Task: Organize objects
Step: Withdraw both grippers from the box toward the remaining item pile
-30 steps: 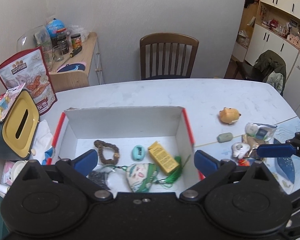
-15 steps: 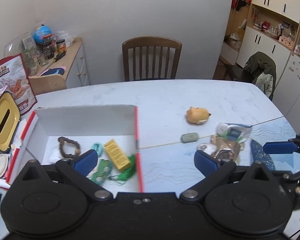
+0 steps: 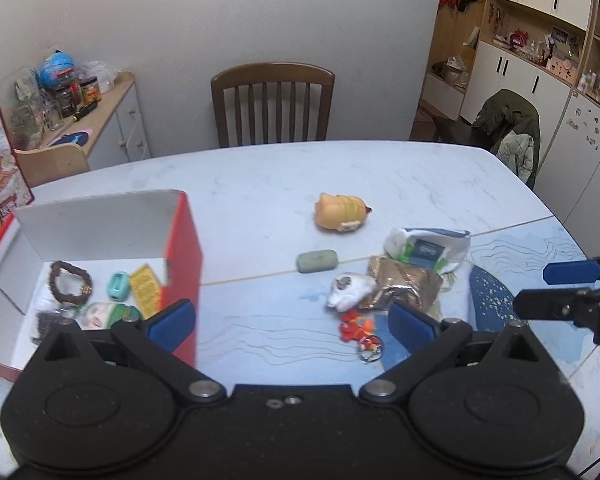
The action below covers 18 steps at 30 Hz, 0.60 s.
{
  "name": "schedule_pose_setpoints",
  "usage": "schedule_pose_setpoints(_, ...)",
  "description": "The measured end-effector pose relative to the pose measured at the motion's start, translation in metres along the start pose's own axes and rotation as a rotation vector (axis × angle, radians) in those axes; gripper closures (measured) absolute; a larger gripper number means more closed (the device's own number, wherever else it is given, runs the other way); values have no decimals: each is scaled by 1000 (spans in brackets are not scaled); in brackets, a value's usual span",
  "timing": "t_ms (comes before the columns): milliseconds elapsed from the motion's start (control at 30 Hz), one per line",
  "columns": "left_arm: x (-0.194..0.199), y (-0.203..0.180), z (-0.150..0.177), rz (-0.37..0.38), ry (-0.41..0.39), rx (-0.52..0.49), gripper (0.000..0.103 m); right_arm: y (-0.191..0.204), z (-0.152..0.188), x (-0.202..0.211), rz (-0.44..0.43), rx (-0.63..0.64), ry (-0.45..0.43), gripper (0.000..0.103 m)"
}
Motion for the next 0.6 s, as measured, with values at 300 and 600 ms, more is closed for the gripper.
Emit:
schedule_pose_setpoints(300,-40,-30,11,5,20,-13,1,-28,7,-21,-2,30,42,18)
schedule_pose_setpoints(600,-87,-28,3,29,77,43,1,-39,7,-60,0,146,81,18)
Point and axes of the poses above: each gripper's, at about its wrist camera, not at the fingertips, and x roughly against the way its jaws point, y to its left, z to its underside, the point moved 3 cm from there along -x, roughly the way its jaws point, and after that the axes turned 1 degree about x, right-handed, at the moved point
